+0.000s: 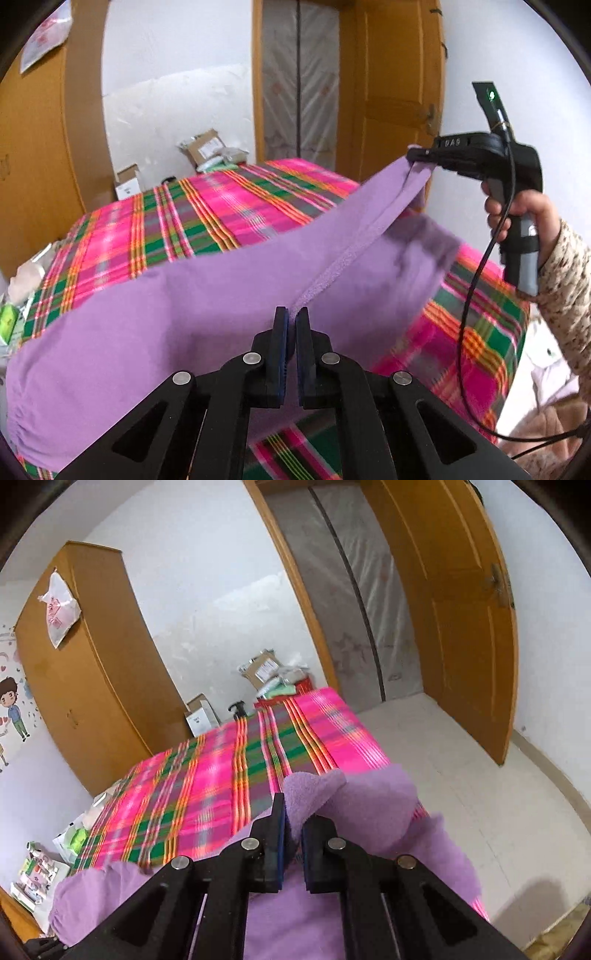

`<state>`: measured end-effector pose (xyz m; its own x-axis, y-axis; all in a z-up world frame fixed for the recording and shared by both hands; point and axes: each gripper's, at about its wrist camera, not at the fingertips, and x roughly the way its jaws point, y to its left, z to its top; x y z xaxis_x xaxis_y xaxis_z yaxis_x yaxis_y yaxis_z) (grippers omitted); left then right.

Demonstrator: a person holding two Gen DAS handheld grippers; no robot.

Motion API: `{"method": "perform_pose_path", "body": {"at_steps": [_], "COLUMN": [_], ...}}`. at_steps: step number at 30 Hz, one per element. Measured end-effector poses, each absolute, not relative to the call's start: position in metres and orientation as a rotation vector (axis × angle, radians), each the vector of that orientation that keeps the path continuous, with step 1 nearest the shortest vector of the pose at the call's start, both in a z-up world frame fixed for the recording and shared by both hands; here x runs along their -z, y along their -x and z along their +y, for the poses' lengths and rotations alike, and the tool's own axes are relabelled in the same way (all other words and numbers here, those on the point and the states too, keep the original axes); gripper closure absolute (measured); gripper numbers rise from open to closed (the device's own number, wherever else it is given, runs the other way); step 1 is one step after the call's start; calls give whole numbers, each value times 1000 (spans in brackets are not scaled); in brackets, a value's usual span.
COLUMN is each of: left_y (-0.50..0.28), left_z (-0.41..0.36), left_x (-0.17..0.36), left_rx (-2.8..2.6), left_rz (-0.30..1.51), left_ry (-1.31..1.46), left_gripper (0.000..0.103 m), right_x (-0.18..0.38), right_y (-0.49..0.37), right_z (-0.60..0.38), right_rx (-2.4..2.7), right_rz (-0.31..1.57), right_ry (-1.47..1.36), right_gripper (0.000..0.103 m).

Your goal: Fold clothes

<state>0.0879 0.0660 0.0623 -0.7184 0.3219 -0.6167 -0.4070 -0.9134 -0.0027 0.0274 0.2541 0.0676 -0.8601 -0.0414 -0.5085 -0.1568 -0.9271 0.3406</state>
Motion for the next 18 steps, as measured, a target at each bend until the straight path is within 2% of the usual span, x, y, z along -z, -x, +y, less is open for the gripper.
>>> {"method": "perform_pose_path", "body": {"at_steps": [11,16,18], "left_y": [-91,-90,-89], "left_z": [75,78,77], "left_x": [-19,-8,-8], "left_rx": [-2502,-2479,-2472], "left_rz": [239,255,241], "left_ry": [1040,1074,1081], "left_gripper": [99,99,99], "right_x": [3,-2,-6], "right_y": [-71,-75,-77], "right_z": [279,280,281], "right_rx": [-2762,-2761,-2763], "right_rz": [781,716,682], "right_ry": [923,940,945], "right_gripper": [96,95,90]}}
